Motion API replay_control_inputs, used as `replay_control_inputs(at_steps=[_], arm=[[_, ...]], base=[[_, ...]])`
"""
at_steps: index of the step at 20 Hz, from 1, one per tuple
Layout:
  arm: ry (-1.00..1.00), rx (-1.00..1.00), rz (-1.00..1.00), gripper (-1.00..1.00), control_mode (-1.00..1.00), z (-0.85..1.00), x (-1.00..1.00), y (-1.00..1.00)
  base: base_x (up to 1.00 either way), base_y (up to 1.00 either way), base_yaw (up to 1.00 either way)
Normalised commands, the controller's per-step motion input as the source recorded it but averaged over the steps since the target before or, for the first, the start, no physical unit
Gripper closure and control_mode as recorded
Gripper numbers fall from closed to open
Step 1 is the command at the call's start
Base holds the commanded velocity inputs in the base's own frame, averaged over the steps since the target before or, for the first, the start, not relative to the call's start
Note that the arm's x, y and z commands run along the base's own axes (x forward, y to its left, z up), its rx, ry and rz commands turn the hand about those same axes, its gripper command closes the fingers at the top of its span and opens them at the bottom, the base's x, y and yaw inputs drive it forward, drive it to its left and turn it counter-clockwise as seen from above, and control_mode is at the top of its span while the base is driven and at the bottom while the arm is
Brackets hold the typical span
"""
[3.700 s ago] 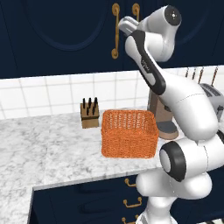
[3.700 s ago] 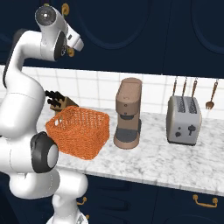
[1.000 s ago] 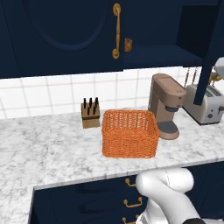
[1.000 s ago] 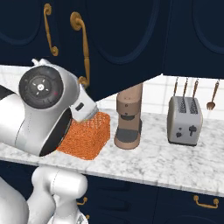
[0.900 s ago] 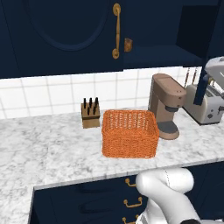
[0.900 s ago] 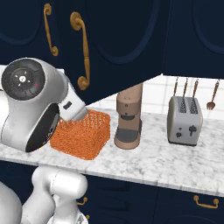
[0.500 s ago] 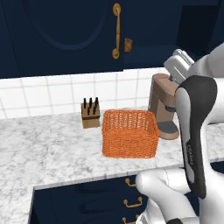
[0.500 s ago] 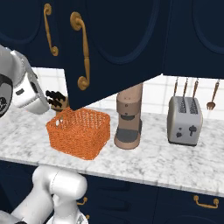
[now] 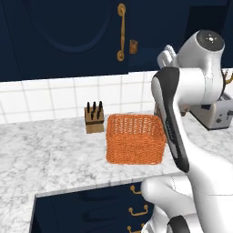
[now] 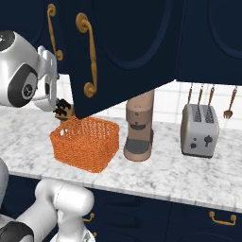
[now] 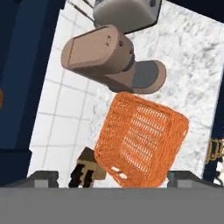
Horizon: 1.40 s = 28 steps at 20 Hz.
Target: Open the cabinet, pick up the bread from the cabinet and place it in the basket. Then move the basket to the dining counter.
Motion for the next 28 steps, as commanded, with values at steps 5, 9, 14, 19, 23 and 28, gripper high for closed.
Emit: replay_control_inputs(at_steps=[5,9,14,19,23,28], arm=[[-0.23,0.17,-0.58,-1.0,-1.0,-0.15,0.66,-0.02],[-0.14,0.0,-0.84,-1.0,-1.0,0.06,0.12,0.19],[-0.02,0.04,-0.51,-1.0,-1.0,0.03,0.01,-0.52],[0.0,0.0,-0.32,-1.0,-1.0,0.08,0.18,-0.73],[-0.01,-0.01,-0.36,-1.0,-1.0,0.05,0.01,-0.41],[0.0,0.0,-0.29,-1.0,-1.0,-0.01,-0.12,-0.97]], base=[[0.0,0.0,0.0],[0.0,0.0,0.0],[0.0,0.0,0.0],[0.0,0.0,0.0],[0.0,0.0,0.0],[0.0,0.0,0.0]])
